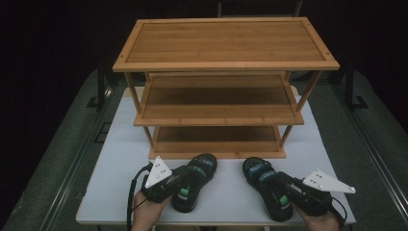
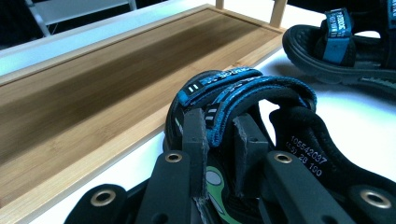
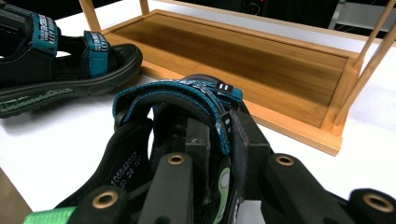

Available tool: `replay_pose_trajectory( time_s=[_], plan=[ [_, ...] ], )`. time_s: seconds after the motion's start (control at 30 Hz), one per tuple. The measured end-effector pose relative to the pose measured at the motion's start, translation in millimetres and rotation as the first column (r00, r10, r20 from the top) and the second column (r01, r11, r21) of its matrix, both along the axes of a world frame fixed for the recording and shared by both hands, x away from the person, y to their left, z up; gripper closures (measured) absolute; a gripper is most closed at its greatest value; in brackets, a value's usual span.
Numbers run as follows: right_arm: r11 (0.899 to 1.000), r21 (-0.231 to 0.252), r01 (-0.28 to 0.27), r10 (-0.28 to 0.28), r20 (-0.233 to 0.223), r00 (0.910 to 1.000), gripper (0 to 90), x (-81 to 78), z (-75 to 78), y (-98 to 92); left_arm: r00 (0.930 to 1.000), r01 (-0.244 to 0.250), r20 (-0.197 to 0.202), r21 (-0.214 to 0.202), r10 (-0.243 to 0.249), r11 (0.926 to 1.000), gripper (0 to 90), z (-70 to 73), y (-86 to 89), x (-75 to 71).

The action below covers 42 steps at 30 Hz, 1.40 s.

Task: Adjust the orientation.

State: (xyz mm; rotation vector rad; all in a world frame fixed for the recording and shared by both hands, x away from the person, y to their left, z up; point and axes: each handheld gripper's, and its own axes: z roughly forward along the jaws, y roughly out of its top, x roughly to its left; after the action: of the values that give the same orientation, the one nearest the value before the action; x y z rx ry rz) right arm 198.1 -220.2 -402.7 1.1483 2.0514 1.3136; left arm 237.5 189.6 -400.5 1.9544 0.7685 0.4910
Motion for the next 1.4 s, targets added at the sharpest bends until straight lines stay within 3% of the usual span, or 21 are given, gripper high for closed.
replay_pose_trajectory(
  time_s=[0.77,1.4],
  plan=[
    [1.0,-0.011,0.009,-0.009,0.047,0.9989,77.5,11.3,7.0,23.0,0.9974,-0.059,0.04,-0.028,0.06,0.9979,77.6,5.2,-3.7,8.8],
    [0.999,-0.005,0.035,-0.034,0.083,0.996,77.5,36.3,12.8,45.3,0.9909,-0.112,0.071,-0.033,0.114,0.9931,77.6,7.2,-12.9,24.0]
  ],
)
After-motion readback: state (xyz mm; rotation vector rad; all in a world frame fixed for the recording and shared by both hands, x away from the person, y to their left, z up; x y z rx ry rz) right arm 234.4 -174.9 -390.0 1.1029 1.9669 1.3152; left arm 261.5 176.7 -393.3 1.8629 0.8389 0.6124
